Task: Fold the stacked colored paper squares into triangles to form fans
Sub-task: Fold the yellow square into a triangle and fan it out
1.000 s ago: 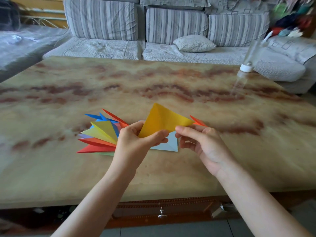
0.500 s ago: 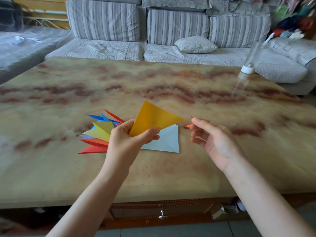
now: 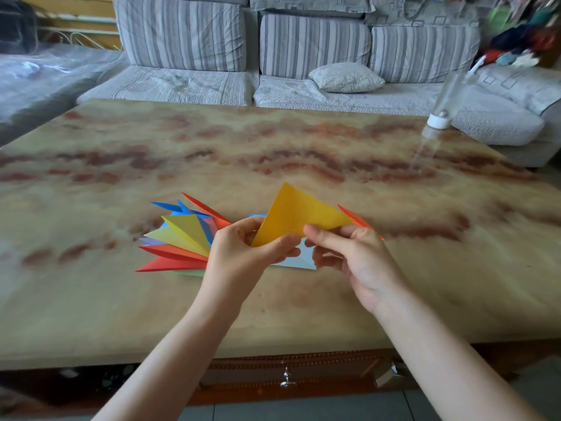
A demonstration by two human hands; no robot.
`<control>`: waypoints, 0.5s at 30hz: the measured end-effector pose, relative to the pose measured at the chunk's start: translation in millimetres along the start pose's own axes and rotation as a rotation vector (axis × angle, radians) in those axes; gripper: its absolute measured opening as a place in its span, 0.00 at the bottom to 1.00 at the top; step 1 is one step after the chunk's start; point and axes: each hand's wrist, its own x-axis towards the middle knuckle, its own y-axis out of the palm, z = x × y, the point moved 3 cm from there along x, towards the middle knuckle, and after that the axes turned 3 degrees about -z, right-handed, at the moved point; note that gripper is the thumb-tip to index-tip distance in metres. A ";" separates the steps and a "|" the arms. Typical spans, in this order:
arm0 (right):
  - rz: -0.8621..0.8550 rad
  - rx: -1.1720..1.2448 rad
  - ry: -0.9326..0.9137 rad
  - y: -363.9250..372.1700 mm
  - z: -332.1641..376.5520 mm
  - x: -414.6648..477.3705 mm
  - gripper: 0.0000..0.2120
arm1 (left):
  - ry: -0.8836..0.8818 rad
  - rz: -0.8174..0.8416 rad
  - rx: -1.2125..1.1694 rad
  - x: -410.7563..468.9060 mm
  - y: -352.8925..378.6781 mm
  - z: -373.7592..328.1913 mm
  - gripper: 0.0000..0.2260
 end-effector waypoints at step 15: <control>-0.142 0.246 -0.086 -32.4 17.4 12.8 0.03 | -0.023 -0.087 -0.150 9.0 -26.8 5.0 0.06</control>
